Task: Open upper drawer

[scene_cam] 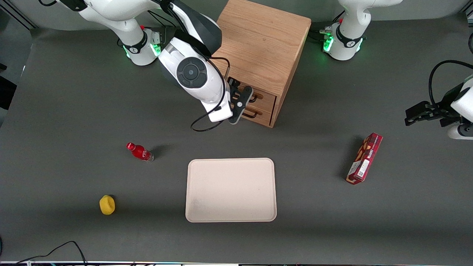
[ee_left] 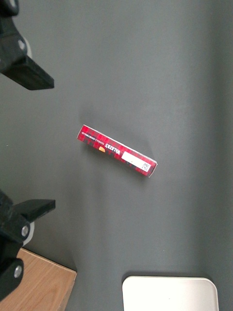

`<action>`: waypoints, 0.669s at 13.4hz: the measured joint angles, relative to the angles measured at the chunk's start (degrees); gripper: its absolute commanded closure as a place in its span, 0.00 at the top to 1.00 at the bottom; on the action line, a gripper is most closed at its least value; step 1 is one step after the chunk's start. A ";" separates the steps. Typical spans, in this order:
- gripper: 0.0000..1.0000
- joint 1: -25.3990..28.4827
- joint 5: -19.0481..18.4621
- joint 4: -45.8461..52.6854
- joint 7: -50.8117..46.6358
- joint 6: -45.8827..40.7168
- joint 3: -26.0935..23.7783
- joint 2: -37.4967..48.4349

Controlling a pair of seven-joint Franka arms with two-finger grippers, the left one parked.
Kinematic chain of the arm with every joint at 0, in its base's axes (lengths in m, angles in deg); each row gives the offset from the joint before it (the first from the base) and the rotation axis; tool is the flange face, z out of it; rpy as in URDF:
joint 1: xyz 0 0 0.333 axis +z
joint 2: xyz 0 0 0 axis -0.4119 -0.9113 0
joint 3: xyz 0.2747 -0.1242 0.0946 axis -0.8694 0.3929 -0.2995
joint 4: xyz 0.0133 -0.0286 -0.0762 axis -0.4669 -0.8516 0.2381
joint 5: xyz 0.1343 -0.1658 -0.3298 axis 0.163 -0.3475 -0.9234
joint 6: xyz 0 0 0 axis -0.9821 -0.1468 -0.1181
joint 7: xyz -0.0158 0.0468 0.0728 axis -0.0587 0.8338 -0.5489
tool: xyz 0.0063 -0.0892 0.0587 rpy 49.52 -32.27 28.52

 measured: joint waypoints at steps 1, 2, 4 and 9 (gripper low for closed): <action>1.00 -0.07 0.00 -0.39 0.04 0.24 -0.11 0.00; 1.00 -0.18 0.00 -1.01 0.04 1.00 -0.33 -0.02; 1.00 -0.56 -0.14 -2.44 0.06 3.07 -0.79 -0.03; 1.00 -0.88 -0.60 -3.79 1.31 5.15 -1.04 -0.04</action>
